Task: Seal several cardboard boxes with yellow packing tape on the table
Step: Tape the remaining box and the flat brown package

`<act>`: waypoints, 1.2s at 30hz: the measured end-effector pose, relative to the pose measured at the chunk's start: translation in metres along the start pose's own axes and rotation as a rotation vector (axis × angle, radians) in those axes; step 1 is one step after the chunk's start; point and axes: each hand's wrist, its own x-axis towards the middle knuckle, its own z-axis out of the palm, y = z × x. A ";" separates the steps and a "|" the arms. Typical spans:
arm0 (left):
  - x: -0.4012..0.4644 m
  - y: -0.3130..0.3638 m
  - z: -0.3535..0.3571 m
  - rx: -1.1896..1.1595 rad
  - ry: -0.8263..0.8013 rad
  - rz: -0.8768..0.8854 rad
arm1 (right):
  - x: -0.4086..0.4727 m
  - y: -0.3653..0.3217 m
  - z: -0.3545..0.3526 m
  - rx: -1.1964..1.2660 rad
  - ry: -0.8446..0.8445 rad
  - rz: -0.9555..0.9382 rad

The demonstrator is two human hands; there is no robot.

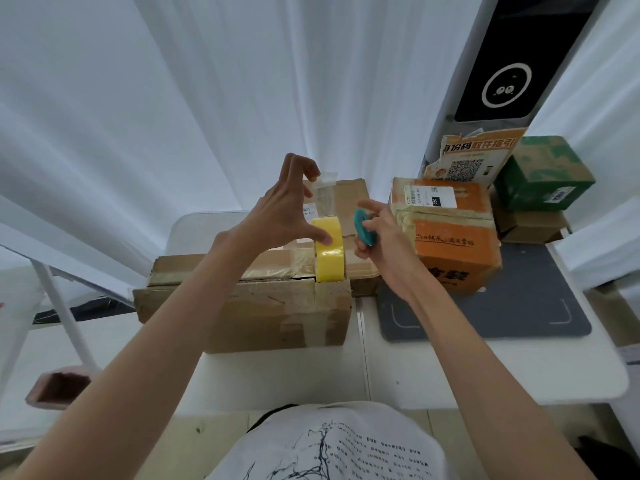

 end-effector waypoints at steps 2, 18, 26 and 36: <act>0.000 0.000 0.000 0.008 0.006 0.005 | -0.003 -0.006 0.003 -0.039 -0.072 -0.010; 0.000 -0.003 0.002 0.016 0.030 0.022 | 0.003 -0.020 -0.006 -0.563 -0.130 -0.252; -0.001 -0.001 0.002 0.010 0.029 0.041 | 0.014 -0.008 0.002 -1.072 -0.045 -0.623; -0.004 0.000 0.003 -0.019 0.044 0.048 | 0.027 -0.023 0.006 -1.311 -0.212 -0.802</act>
